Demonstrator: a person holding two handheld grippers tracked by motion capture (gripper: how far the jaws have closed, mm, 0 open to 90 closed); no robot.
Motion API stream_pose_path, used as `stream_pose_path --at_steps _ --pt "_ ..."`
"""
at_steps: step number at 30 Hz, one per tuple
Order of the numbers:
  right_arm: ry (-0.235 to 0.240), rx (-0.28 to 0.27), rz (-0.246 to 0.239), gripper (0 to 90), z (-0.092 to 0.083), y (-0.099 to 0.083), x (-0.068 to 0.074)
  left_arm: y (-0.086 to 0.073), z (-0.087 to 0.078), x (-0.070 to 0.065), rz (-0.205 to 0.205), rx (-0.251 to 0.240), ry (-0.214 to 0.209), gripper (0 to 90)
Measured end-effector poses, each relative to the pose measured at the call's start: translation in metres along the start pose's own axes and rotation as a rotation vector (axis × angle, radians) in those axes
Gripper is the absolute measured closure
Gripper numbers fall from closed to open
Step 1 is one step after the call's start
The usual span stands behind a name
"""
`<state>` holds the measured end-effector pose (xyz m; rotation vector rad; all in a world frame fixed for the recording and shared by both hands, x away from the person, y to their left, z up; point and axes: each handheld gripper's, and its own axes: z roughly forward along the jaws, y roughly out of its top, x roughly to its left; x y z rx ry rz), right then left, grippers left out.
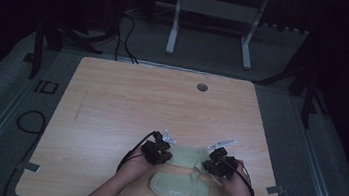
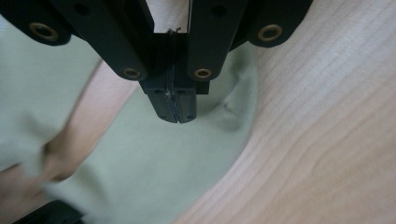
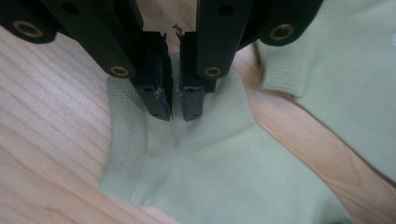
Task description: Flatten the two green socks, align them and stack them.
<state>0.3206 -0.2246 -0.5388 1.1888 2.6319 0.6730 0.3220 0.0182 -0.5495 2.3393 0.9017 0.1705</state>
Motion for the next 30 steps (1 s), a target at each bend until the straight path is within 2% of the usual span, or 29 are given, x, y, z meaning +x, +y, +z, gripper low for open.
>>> stream_pose_path --at_steps 1,3,5,6,8,12,14,20,22,29,30 --pt "0.008 -0.011 0.008 83.2 0.0 -0.001 -0.002 -0.001 0.002 0.002 -0.007 -0.002 -0.003 89.3" --pt "-0.007 -0.003 0.0 83.2 0.0 0.0 -0.004 -0.002 0.001 0.007 -0.026 -0.012 -0.003 89.3" --pt "-0.006 -0.002 -0.006 83.0 0.0 0.001 -0.006 -0.002 0.001 0.007 -0.026 -0.012 -0.003 89.4" --pt "0.002 -0.001 -0.014 82.9 0.002 0.005 -0.013 -0.001 0.0 0.016 -0.036 -0.01 0.026 89.4" --pt "0.001 0.001 -0.007 82.8 0.004 0.009 -0.017 -0.001 0.0 0.02 -0.051 -0.011 0.026 89.4" --pt "-0.012 0.007 -0.015 82.8 0.007 0.016 -0.018 0.002 0.001 0.024 -0.044 -0.012 0.04 89.4" --pt "-0.013 0.01 -0.009 82.8 0.008 0.019 -0.02 0.004 0.002 0.026 -0.057 -0.011 0.04 89.3" --pt "-0.021 0.008 -0.002 82.6 0.013 0.028 -0.027 0.002 0.002 0.023 -0.061 -0.014 0.034 89.4" --pt "-0.022 0.009 0.005 82.5 0.014 0.031 -0.03 0.0 0.001 0.024 -0.075 -0.019 0.025 89.3" --pt "-0.019 0.029 0.001 81.6 0.014 0.034 -0.029 0.0 0.001 0.025 -0.07 -0.014 0.027 89.3" --pt "-0.008 0.035 -0.001 76.6 0.014 0.035 -0.03 0.001 0.001 0.025 -0.072 -0.013 0.024 89.1"
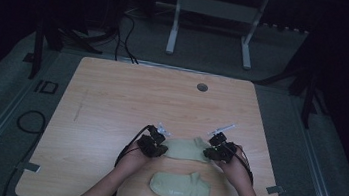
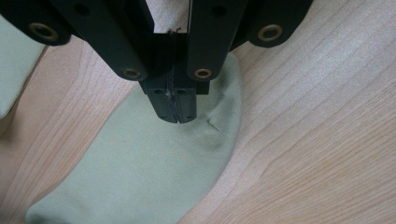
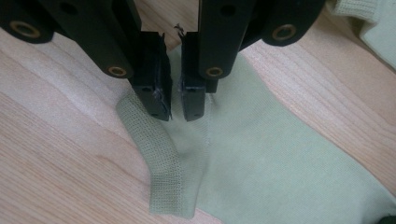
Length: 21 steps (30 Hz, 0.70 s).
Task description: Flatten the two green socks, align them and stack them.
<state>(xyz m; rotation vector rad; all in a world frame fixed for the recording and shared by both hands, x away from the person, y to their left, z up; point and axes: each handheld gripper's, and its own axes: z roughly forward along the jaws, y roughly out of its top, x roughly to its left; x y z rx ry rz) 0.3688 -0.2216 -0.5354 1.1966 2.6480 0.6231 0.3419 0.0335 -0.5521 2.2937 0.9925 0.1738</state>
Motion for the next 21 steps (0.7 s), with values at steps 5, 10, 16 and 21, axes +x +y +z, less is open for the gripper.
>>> stream_pose_path --at_steps 5,10,16,21 --pt "0.019 -0.015 -0.004 67.6 -0.009 0.002 0.003 0.001 -0.011 -0.006 0.013 -0.029 -0.043 66.3" --pt "0.027 -0.053 -0.027 61.4 -0.026 0.0 0.011 0.0 -0.022 -0.016 0.038 -0.015 -0.042 46.4" --pt "0.065 -0.106 -0.069 58.3 -0.052 -0.014 0.025 -0.014 -0.045 -0.027 0.031 -0.036 -0.056 40.2" --pt "0.096 -0.132 -0.077 58.3 -0.064 -0.029 0.034 -0.03 -0.063 -0.036 0.03 -0.039 -0.1 38.4"
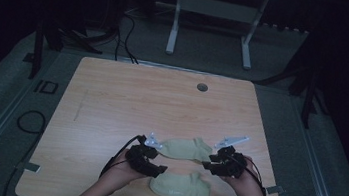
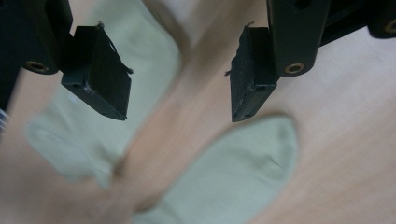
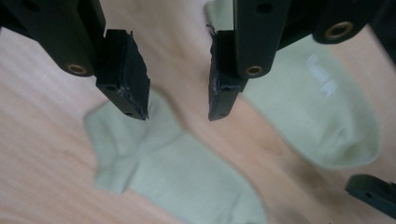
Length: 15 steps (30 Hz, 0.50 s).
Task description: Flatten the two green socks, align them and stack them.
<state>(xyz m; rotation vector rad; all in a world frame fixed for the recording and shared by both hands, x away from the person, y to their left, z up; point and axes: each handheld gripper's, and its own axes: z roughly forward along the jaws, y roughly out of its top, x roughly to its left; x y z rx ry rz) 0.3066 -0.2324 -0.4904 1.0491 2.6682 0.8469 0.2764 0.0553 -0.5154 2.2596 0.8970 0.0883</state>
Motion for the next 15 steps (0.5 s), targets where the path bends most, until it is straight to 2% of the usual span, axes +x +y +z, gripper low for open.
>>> stream_pose_path --at_steps 3,6,9,11,15 --pt "0.007 0.01 -0.017 57.9 -0.002 -0.011 0.007 -0.009 -0.003 -0.006 -0.001 0.019 -0.032 38.4" --pt "0.014 0.016 -0.013 56.0 -0.002 -0.024 0.014 -0.018 0.0 -0.012 -0.008 0.036 -0.035 38.4" --pt "0.014 0.029 -0.029 55.9 0.0 -0.034 0.021 -0.025 0.004 -0.017 0.003 0.055 -0.029 38.8" --pt "0.011 0.04 -0.035 56.6 0.002 -0.04 0.024 -0.028 0.006 -0.018 -0.001 0.051 -0.033 41.2" --pt "0.004 0.059 -0.034 58.3 0.008 -0.047 0.027 -0.035 0.009 -0.022 -0.015 0.034 -0.017 45.1"
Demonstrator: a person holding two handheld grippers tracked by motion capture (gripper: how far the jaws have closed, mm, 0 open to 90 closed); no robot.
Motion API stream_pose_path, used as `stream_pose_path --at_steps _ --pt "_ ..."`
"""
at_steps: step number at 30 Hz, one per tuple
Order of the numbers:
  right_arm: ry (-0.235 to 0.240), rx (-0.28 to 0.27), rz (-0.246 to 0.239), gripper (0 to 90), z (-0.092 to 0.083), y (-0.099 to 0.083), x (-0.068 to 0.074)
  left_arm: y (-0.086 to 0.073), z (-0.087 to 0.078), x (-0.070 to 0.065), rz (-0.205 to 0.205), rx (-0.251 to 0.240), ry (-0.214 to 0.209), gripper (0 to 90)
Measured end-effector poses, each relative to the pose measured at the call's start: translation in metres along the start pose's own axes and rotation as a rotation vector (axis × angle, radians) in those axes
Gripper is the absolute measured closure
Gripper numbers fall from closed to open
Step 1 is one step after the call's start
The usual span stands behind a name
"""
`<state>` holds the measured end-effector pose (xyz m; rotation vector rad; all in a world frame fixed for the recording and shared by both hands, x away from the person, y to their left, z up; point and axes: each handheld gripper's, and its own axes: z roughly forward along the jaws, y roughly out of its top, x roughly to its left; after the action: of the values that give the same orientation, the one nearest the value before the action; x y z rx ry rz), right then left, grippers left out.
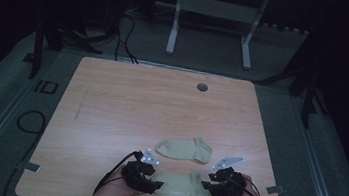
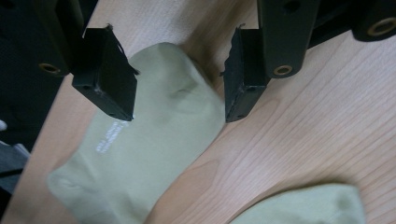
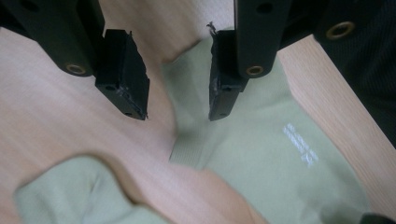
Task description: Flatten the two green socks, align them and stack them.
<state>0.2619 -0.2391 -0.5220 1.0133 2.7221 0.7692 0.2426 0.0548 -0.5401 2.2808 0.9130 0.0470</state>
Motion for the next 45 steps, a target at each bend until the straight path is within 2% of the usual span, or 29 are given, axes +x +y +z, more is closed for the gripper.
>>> stream_pose_path --at_steps 1,4,6,9,13,16,17,19,20,23,28,33,39,45 --pt "-0.009 0.007 -0.016 58.7 0.001 -0.002 0.001 -0.001 0.001 0.0 0.002 0.0 0.004 48.3" --pt "-0.026 0.021 -0.018 61.0 0.006 -0.006 0.003 -0.006 0.003 0.001 0.014 0.012 0.018 52.5" --pt "-0.049 0.03 -0.03 62.7 0.01 -0.008 0.005 -0.008 0.005 0.001 0.028 0.031 0.052 53.3" --pt "-0.077 0.06 -0.042 64.9 0.015 -0.01 0.007 -0.01 0.007 0.003 0.027 0.042 0.074 54.0" --pt "-0.073 0.056 -0.038 72.6 0.015 -0.01 0.008 -0.01 0.008 0.005 0.03 0.036 0.062 57.3" --pt "-0.065 0.061 -0.039 79.2 0.015 -0.01 0.011 -0.009 0.009 0.004 0.044 0.037 0.053 67.9" --pt "-0.064 0.064 -0.041 80.3 0.015 -0.009 0.011 -0.01 0.009 0.004 0.044 0.035 0.052 74.2" --pt "-0.06 0.066 -0.033 81.9 0.015 -0.009 0.011 -0.01 0.009 0.004 0.035 0.013 0.057 85.2" --pt "-0.058 0.067 -0.032 82.4 0.015 -0.009 0.012 -0.01 0.008 0.004 0.037 0.008 0.059 87.4" --pt "-0.051 0.06 -0.028 83.1 0.013 -0.008 0.012 -0.01 0.005 0.004 0.03 -0.018 0.062 88.0" --pt "-0.037 0.016 -0.01 83.4 -0.002 -0.003 0.014 -0.009 -0.003 0.005 0.019 -0.05 0.051 88.5" --pt "-0.056 -0.029 -0.01 83.4 -0.017 0.008 0.011 -0.003 -0.015 0.009 -0.001 -0.099 0.055 88.6" --pt "-0.083 -0.073 -0.005 83.4 -0.031 0.027 -0.001 0.018 -0.026 0.013 0.018 -0.126 0.085 88.6" --pt "-0.104 -0.105 0.021 83.4 -0.039 0.05 -0.022 0.041 -0.032 0.023 0.02 -0.165 0.127 88.6"
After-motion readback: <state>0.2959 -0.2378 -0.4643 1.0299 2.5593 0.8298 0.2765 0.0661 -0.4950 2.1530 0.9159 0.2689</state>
